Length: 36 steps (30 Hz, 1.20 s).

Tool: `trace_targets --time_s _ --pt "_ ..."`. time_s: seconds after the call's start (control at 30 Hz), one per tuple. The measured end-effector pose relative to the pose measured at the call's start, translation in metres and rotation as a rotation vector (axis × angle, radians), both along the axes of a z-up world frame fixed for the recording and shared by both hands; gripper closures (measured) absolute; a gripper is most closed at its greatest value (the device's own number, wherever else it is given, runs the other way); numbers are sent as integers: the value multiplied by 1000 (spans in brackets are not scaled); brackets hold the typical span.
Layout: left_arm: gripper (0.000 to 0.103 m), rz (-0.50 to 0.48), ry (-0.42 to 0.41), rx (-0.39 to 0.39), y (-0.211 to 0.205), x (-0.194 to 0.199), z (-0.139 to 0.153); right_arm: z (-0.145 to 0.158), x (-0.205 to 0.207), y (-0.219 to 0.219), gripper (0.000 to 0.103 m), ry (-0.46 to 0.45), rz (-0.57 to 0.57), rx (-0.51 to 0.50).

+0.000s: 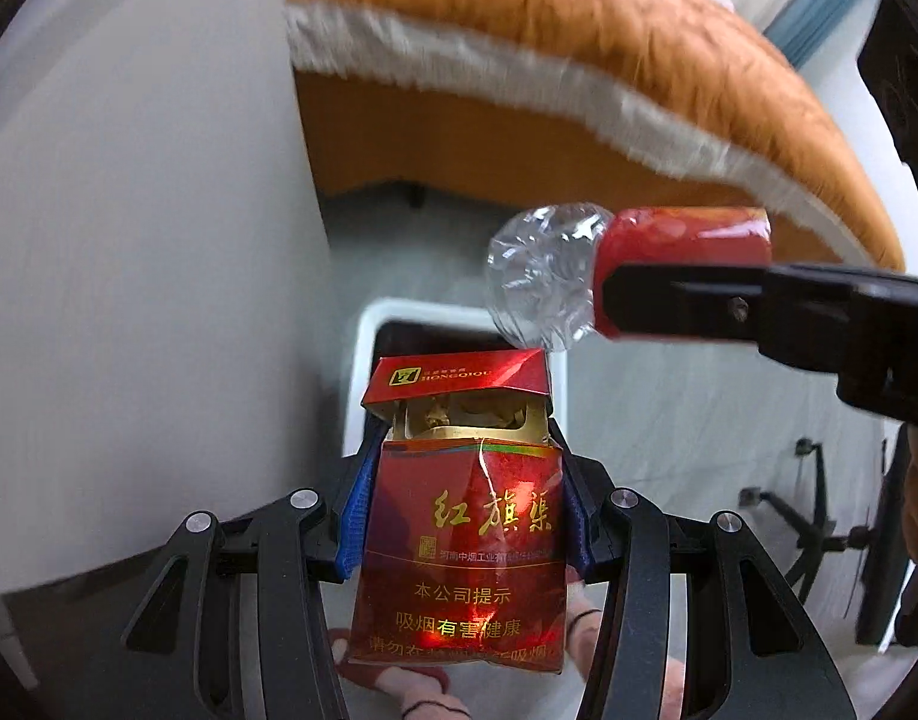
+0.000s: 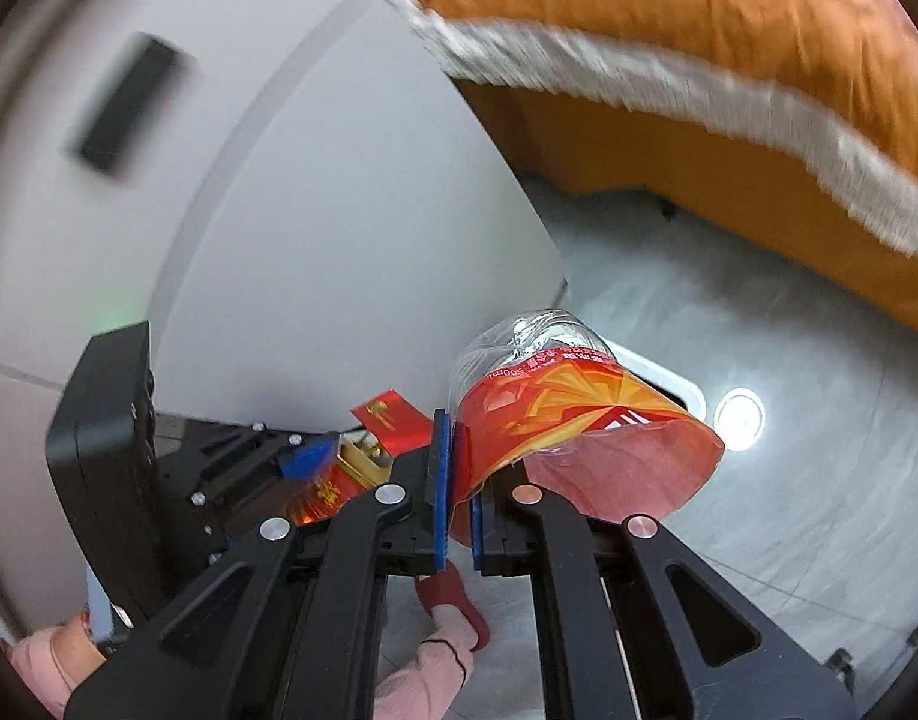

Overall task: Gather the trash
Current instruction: 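Carry the red pack and plastic bottle over the white bin and release both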

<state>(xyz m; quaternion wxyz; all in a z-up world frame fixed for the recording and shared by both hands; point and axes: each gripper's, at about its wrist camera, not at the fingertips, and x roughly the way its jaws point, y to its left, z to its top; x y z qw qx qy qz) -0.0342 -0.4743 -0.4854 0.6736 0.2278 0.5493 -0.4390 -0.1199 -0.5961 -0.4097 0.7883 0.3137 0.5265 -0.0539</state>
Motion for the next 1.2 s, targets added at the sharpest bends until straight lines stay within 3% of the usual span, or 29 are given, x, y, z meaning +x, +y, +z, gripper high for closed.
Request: trace_targets --time_s 0.1,0.13,0.17,0.2,0.23,0.3,0.33,0.47,0.67,0.9,1.07,1.2 --pt "52 -20 27 16 -9 -2 -45 -44 2 -6 96 34 -18 10" --pt "51 -19 37 19 -11 -3 -54 -57 2 -8 92 47 -22 16" --pt "41 -18 49 18 -14 -3 -70 -71 2 -9 85 64 -23 22" --pt "12 -8 57 22 -16 -2 -79 -85 1 -10 45 84 -30 17" --pt "4 9 62 33 -17 -1 -91 -99 -2 -11 23 108 -46 5" --pt "5 35 65 46 -21 0 -109 -115 -7 -12 20 130 -59 -5" --pt "5 42 69 52 -20 0 -114 -122 -9 -13 13 146 -64 -4" --pt "5 54 76 78 -20 1 -132 -135 -21 -12 8 180 -93 -16" --pt "5 40 74 77 -16 1 -120 -120 -25 -4 6 193 -77 -50" --pt "5 40 53 49 -10 1 -74 -92 -13 -2 5 172 -57 -81" --pt "5 61 45 18 -4 0 -35 -54 -13 -2 5 146 -72 -96" --pt "5 82 15 -29 2 -9 24 -11 -20 -1 5 120 -98 -114"
